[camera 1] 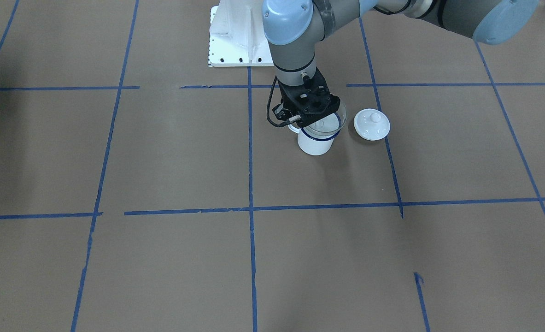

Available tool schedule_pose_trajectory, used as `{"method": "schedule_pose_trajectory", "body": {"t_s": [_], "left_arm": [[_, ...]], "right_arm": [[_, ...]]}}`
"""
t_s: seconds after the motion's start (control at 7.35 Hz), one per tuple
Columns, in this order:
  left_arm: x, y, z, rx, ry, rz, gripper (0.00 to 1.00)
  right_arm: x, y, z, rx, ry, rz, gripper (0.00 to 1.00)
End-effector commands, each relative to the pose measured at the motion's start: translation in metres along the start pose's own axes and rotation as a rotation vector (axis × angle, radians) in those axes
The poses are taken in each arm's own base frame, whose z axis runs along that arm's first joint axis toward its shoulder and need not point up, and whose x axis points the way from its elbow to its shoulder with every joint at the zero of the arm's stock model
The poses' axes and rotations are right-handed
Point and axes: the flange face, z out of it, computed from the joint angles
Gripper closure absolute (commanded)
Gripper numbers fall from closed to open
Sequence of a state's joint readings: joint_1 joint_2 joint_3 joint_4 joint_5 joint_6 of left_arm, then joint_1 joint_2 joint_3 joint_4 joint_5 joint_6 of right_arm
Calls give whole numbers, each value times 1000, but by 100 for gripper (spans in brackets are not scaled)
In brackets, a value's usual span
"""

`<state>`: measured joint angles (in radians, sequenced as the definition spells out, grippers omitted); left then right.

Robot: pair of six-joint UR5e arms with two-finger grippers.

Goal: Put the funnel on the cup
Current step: 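Lower the glass funnel into the mug opening and open the left gripper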

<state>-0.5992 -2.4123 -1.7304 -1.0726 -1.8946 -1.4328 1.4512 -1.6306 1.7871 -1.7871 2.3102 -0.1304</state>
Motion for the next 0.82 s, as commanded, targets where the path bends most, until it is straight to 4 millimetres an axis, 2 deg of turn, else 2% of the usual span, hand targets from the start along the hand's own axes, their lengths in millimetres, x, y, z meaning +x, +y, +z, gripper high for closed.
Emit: {"method": "schedule_pose_trajectory", "body": {"t_s": [0.0, 0.41, 0.68], "left_arm": [[-9, -4, 23, -3, 1, 9, 100], [-4, 2, 21, -6, 18, 21, 100], [0, 19, 30, -18, 28, 49, 100]], "right_arm": [[0, 0, 0, 0, 0, 0, 0], [0, 0, 0, 0, 0, 0, 0], [0, 0, 0, 0, 0, 0, 0]]}}
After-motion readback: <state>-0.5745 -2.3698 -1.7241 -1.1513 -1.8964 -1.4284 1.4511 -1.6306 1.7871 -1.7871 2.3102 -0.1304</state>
